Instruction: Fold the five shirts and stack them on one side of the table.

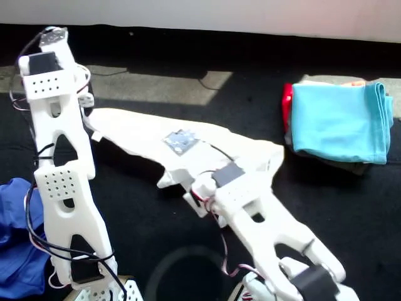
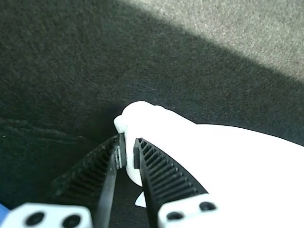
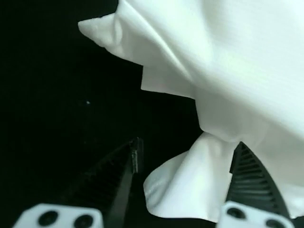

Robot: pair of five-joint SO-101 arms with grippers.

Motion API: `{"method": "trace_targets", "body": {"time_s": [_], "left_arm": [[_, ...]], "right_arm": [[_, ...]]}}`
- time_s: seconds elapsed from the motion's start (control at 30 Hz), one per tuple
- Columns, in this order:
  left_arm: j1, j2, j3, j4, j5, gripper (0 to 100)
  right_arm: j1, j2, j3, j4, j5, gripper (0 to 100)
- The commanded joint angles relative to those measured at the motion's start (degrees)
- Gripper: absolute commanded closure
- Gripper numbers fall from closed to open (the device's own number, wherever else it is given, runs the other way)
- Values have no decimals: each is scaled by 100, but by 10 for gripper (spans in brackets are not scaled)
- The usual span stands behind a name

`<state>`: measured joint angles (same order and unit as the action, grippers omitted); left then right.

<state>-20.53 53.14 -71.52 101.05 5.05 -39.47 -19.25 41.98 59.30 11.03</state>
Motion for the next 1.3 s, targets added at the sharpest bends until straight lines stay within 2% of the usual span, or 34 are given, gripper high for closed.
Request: {"method": "trace_targets", "body": {"time_s": [0.0, 0.3, 0.4, 0.57, 0.87, 0.97, 1.1, 1.27], "left_arm": [[-127, -382, -242, 62, 44, 991], [-119, -426, -251, 62, 35, 991], [-145, -426, -268, 62, 35, 991], [-198, -426, -277, 62, 35, 991], [-242, -954, -66, 79, 9, 991], [-321, -1613, 541, 79, 0, 991], [-365, -2607, 2202, 70, -9, 991], [-303, -3398, 4136, 62, -378, 991]], "right_arm": [[-136, 1182, -901, -444, -97, 690], [-110, 4004, -3169, -646, -97, 693], [-84, 4409, -3679, -286, -97, 782], [4, 4356, -4171, 479, -97, 998], [611, 2651, -4286, 1903, -44, 993], [769, 1965, -4277, 2501, 35, 993], [778, 1420, -4251, 3257, 651, 993], [391, 1165, -3503, 3626, 1204, 989]]}}
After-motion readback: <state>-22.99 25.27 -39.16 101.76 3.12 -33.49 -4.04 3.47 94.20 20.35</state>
